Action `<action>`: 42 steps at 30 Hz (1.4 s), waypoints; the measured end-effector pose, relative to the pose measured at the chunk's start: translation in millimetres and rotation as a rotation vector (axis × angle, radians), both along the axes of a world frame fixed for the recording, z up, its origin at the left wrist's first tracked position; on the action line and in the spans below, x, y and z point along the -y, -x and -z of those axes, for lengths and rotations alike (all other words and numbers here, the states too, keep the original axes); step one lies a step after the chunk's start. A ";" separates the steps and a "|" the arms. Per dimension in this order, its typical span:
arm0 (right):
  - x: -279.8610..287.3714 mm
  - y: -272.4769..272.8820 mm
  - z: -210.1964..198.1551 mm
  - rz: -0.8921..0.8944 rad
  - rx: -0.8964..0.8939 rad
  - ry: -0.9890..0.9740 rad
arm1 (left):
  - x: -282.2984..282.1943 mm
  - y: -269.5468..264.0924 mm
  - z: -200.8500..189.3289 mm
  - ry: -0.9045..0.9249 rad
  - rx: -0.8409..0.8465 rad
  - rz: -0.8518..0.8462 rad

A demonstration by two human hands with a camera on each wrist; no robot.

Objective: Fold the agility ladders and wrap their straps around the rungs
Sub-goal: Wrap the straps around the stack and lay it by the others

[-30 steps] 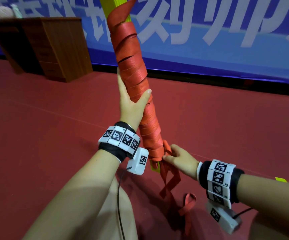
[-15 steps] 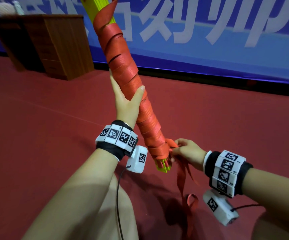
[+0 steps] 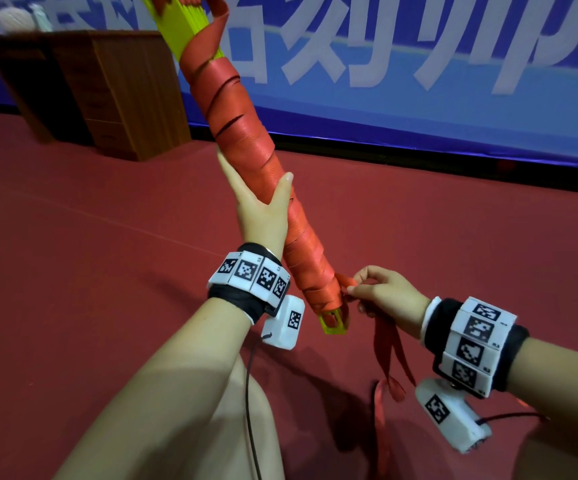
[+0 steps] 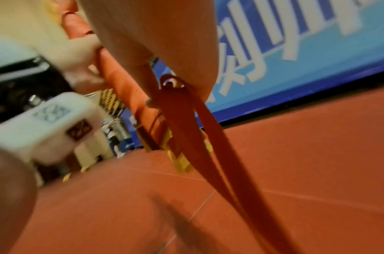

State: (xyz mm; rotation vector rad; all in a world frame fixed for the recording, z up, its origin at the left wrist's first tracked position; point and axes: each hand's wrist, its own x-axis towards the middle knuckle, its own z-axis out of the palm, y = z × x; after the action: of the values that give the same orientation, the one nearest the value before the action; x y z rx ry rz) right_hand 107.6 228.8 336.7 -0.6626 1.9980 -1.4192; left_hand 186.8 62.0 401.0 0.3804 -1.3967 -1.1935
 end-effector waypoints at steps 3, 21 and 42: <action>3.4 -9.8 7.9 0.026 -0.250 -0.052 | -4.2 5.2 3.5 -0.066 -0.009 -0.064; -1.4 19.3 -3.3 -0.405 -0.551 -0.198 | 19.6 11.0 -1.8 -0.567 -0.106 0.405; -5.8 3.8 2.8 -0.109 -0.033 -0.124 | 13.3 7.9 8.3 -0.230 0.064 0.186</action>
State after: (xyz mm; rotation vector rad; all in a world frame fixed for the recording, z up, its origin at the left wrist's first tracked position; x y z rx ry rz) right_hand 103.8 234.6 333.9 -0.7325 2.0240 -1.2179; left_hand 178.9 48.7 392.7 0.4601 -1.3758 -1.5132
